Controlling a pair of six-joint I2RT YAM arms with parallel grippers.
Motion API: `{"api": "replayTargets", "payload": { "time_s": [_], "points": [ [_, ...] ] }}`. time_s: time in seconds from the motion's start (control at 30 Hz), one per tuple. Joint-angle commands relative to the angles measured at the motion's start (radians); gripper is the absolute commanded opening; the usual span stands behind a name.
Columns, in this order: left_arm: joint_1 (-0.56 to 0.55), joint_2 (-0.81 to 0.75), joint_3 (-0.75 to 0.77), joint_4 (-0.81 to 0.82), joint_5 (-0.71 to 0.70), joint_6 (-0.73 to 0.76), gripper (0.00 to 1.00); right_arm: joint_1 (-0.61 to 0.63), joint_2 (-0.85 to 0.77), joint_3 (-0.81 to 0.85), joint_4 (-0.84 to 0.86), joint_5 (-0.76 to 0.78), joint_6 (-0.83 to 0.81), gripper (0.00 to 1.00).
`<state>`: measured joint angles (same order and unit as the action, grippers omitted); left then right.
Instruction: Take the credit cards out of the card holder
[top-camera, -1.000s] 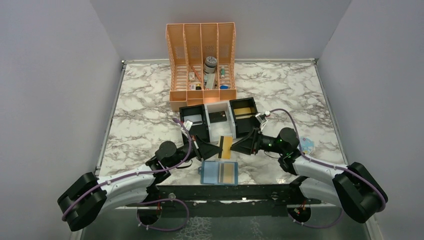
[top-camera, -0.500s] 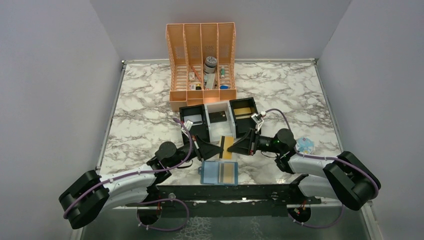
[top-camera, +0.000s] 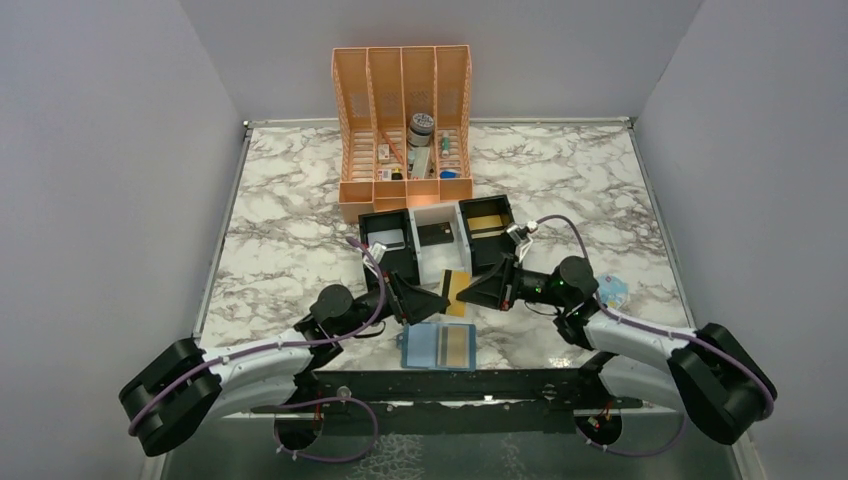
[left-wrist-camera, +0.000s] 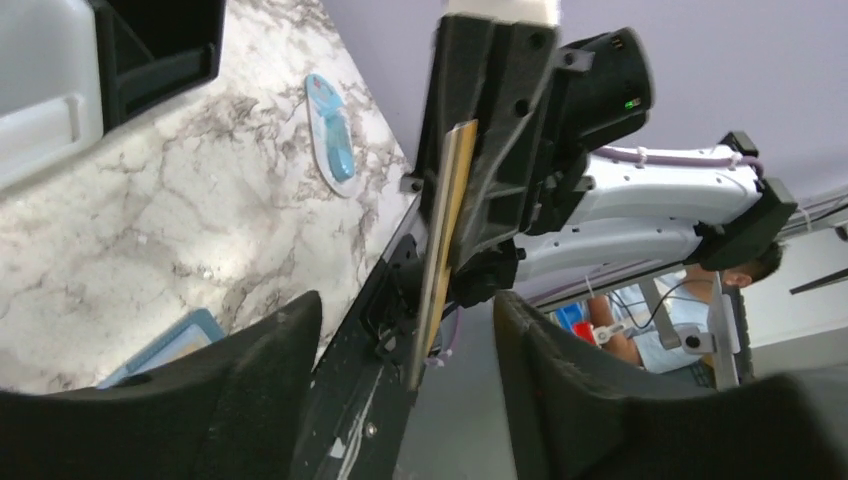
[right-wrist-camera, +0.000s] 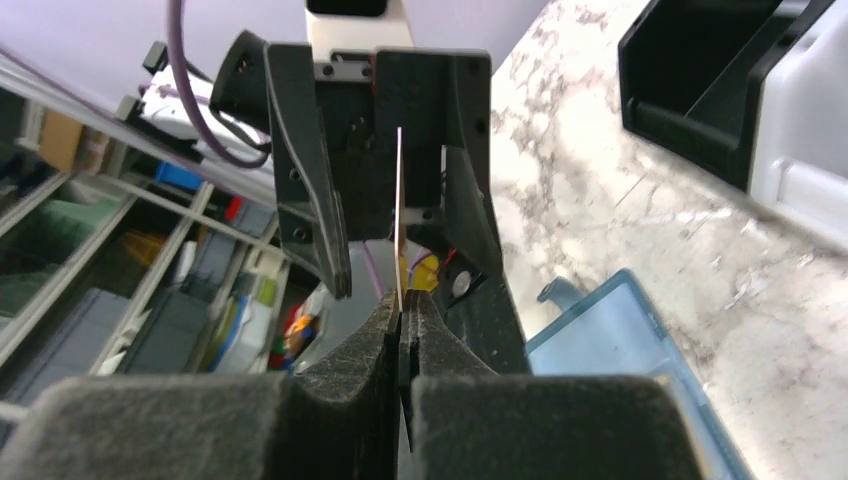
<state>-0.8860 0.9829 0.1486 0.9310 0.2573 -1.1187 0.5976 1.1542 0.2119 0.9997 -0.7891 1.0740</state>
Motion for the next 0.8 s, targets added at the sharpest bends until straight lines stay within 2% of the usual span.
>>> {"api": "replayTargets", "payload": {
  "time_s": [0.0,0.07,0.1,0.13,0.27,0.4,0.5,0.57,0.77],
  "points": [
    [-0.003,-0.070,-0.003,-0.154,-0.038,0.070,0.73,0.007,-0.144,0.090,-0.385,0.171,-0.241,0.01],
    [0.000,-0.118,0.024,-0.318,-0.082,0.122,0.80,0.005,-0.193,0.137,-0.558,0.268,-0.345,0.01],
    [0.001,-0.154,0.041,-0.399,-0.111,0.146,0.93,0.005,-0.210,0.166,-0.641,0.321,-0.392,0.01],
    [0.002,-0.181,0.068,-0.496,-0.147,0.174,0.98,0.005,-0.221,0.190,-0.701,0.372,-0.435,0.01],
    [0.003,-0.262,0.188,-0.924,-0.328,0.282,0.99,0.002,-0.243,0.263,-0.856,0.564,-0.557,0.01],
    [0.003,-0.305,0.279,-1.176,-0.490,0.346,0.99,0.002,-0.222,0.316,-0.924,0.782,-0.688,0.01],
    [0.004,-0.326,0.294,-1.240,-0.531,0.354,0.99,0.002,-0.172,0.348,-0.934,0.934,-0.800,0.01],
    [0.003,-0.335,0.280,-1.230,-0.527,0.349,0.99,0.002,-0.121,0.376,-0.924,0.977,-0.908,0.01],
    [0.003,-0.304,0.256,-1.188,-0.490,0.350,0.99,0.002,0.005,0.414,-0.816,0.932,-1.296,0.01]
  ]
}}
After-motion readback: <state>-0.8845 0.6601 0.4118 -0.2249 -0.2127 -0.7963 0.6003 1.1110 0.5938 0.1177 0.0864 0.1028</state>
